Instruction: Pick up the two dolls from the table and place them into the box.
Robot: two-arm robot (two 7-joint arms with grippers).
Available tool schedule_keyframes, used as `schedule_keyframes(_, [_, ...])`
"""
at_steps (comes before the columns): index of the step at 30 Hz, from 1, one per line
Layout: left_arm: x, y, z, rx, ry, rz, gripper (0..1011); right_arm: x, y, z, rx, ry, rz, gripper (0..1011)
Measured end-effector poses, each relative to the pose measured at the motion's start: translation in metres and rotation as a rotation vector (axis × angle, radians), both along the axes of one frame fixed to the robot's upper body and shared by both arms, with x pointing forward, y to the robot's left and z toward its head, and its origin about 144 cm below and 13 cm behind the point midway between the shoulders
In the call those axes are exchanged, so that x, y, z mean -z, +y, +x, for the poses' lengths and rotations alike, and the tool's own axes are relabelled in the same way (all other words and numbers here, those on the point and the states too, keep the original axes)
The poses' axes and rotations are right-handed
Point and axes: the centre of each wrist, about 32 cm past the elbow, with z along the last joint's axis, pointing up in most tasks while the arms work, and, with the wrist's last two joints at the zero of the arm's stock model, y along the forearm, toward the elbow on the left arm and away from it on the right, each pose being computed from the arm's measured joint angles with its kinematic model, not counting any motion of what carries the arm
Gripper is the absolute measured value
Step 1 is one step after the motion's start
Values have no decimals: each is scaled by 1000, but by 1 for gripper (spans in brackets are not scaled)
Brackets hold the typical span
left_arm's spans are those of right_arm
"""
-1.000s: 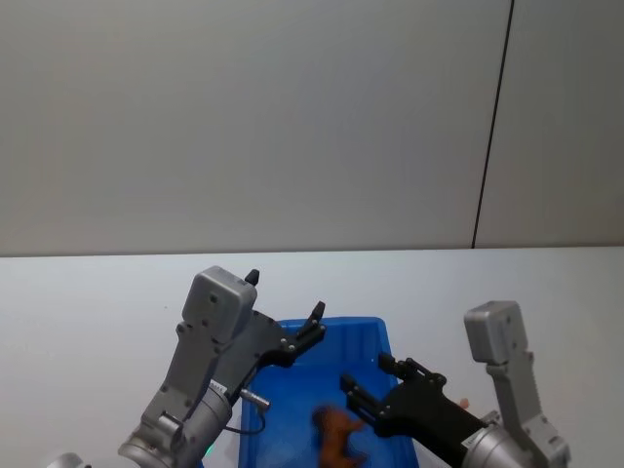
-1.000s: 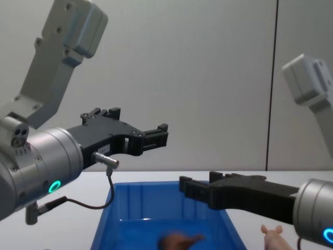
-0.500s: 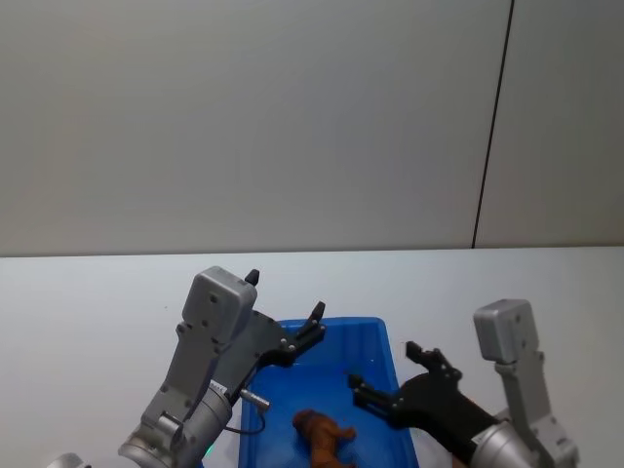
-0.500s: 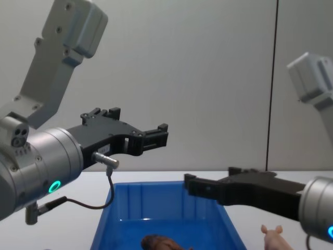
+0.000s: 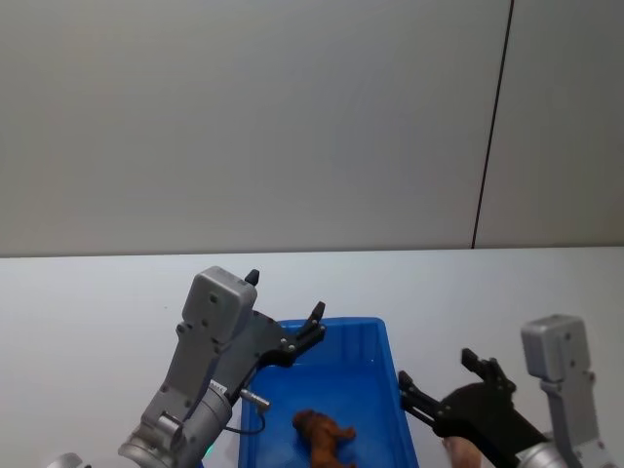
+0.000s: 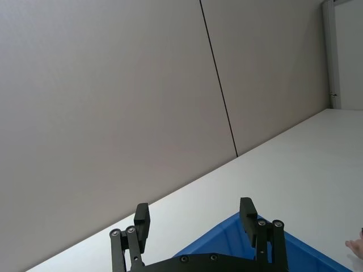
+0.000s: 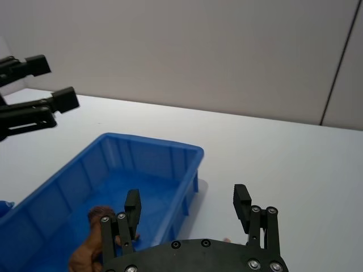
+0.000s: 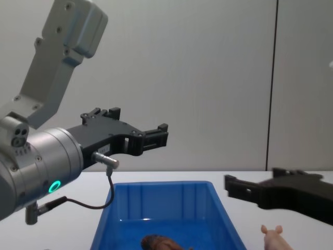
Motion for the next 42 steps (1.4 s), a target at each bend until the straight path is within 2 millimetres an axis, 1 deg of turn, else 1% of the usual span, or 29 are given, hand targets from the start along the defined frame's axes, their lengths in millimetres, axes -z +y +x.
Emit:
schedule_keyframes(7, [0, 0, 0, 0, 0, 0, 1001, 4, -7, -13, 60, 40, -11, 1001])
schedule_keyframes(16, [0, 0, 0, 0, 0, 0, 1001, 12, -11, -21, 95, 94, -15, 1001])
schedule_keyframes(25, [0, 0, 0, 0, 0, 0, 1001, 25, -13, -24, 109, 148, -22, 1001])
schedule_keyframes(37, [0, 0, 0, 0, 0, 0, 1001, 40, -9, -23, 110, 190, -27, 1001])
schedule_keyframes(40, [0, 0, 0, 0, 0, 0, 1001, 44, -7, -22, 107, 195, -27, 941])
schedule_keyframes(41, [0, 0, 0, 0, 0, 0, 1001, 45, -7, -21, 106, 196, -28, 941])
schedule_keyframes(42, [0, 0, 0, 0, 0, 0, 1001, 45, -7, -21, 106, 198, -28, 902])
